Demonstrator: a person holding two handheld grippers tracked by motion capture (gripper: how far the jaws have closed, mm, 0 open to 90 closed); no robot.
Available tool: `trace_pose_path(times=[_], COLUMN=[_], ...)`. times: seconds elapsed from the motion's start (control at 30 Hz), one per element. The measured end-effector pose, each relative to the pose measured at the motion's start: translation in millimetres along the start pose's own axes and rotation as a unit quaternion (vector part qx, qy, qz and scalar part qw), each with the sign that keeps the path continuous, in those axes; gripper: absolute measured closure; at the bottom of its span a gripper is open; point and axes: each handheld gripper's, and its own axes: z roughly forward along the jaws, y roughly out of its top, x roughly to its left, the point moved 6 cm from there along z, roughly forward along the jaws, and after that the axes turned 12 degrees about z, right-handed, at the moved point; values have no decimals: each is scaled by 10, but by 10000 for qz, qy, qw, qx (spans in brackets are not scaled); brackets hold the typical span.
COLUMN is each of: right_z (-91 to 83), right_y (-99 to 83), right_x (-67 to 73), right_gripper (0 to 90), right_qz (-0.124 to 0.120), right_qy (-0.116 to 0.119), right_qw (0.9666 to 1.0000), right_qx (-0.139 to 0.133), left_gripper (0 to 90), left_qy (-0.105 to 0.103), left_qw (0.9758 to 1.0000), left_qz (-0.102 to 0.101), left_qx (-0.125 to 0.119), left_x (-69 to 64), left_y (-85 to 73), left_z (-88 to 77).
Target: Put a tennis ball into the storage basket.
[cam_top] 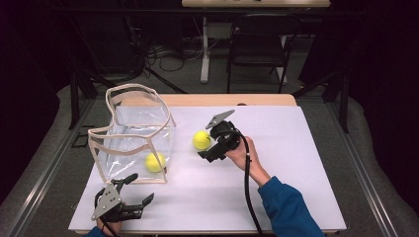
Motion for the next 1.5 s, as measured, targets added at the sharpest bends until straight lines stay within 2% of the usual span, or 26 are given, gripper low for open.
trace_pose_path(times=[0.27,0.5,0.73,0.97,1.03,1.27,1.5], right_z=[40,177,304,443,466,527,567], right_y=[-171,-329,-326,-322,-327,-295,-227], right_x=[-60,-179,-223,-257,-262,-287,-318], right_gripper=[0,0,0,0,0,0,0], right_qz=[58,280,374,353,408,302,392], right_qy=[-86,-128,-95,-136,-114,-234,-201], right_qw=[9999,9991,9989,9985,9982,9983,9982], right_qx=[107,276,283,393,433,431,411], left_gripper=[158,158,159,158,159,159,158], left_qy=[30,26,9,3,-7,-10,-24], left_qw=[10000,10000,10000,10000,10000,10000,10000], left_qz=[-55,-40,-38,-36,-62,-32,-46], left_qx=[-36,-38,-55,-37,-20,-18,-18], left_x=[5,-5,-5,-5,0,-6,-10], left_y=[-2,5,4,-3,-13,-9,-6], left_z=[-31,-35,-45,-37,-31,-29,-22])
